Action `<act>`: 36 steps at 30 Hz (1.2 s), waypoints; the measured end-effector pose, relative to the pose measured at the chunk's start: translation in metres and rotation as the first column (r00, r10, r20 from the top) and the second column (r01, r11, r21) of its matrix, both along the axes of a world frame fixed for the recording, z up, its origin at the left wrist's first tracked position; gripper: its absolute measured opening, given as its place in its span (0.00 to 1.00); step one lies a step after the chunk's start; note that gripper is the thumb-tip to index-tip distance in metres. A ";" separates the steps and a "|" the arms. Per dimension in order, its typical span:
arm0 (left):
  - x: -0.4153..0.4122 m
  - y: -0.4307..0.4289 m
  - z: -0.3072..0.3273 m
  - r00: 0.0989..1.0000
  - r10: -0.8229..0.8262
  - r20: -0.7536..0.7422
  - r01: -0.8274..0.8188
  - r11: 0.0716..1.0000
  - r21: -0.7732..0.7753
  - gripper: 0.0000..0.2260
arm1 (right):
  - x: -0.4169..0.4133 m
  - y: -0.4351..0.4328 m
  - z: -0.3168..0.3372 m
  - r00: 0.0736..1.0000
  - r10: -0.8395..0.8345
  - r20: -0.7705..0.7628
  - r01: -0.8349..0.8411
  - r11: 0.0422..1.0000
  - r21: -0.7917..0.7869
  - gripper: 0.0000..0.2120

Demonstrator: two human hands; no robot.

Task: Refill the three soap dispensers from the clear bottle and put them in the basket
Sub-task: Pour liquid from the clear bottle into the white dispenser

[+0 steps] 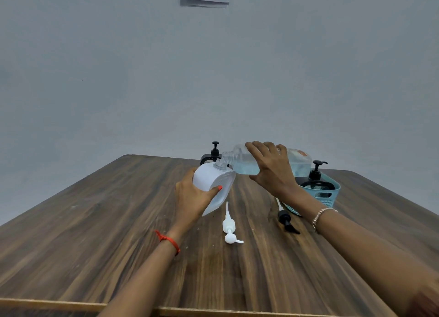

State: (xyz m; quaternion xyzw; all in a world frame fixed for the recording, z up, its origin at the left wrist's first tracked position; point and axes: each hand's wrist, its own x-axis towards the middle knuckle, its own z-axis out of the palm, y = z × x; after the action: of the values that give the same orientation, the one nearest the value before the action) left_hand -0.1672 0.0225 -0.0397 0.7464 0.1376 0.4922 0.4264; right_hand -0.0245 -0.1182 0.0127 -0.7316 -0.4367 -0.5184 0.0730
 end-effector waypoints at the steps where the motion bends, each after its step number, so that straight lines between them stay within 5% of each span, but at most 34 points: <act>1: 0.000 0.000 0.000 1.000 -0.001 0.002 0.001 1.000 -0.004 0.24 | 0.000 0.000 0.000 1.000 0.002 0.000 -0.002 1.000 -0.001 0.42; 19: 0.003 0.004 -0.006 1.000 -0.027 -0.008 0.027 1.000 -0.005 0.25 | 0.002 -0.002 -0.006 0.999 0.041 -0.036 -0.039 0.998 0.040 0.42; 25: 0.003 0.005 -0.007 0.996 -0.086 0.031 0.088 0.992 -0.089 0.25 | -0.003 -0.002 -0.009 0.970 0.142 -0.198 -0.121 0.986 0.114 0.37; 29: 0.002 0.010 -0.007 0.987 -0.154 0.055 0.161 0.970 -0.180 0.24 | -0.001 -0.003 -0.007 0.711 0.414 -0.569 -0.204 0.895 0.396 0.36; 36: 0.000 0.018 -0.009 0.959 -0.260 0.115 0.284 0.902 -0.325 0.19 | 0.020 -0.019 -0.031 0.166 0.649 -0.742 -0.038 0.757 0.653 0.32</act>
State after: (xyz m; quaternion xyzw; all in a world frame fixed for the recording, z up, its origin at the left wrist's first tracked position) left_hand -0.1673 0.0405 -0.0492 0.6565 0.0998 0.4221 0.6171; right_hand -0.0046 -0.1371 -0.0180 -0.7150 -0.3130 -0.0281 0.6245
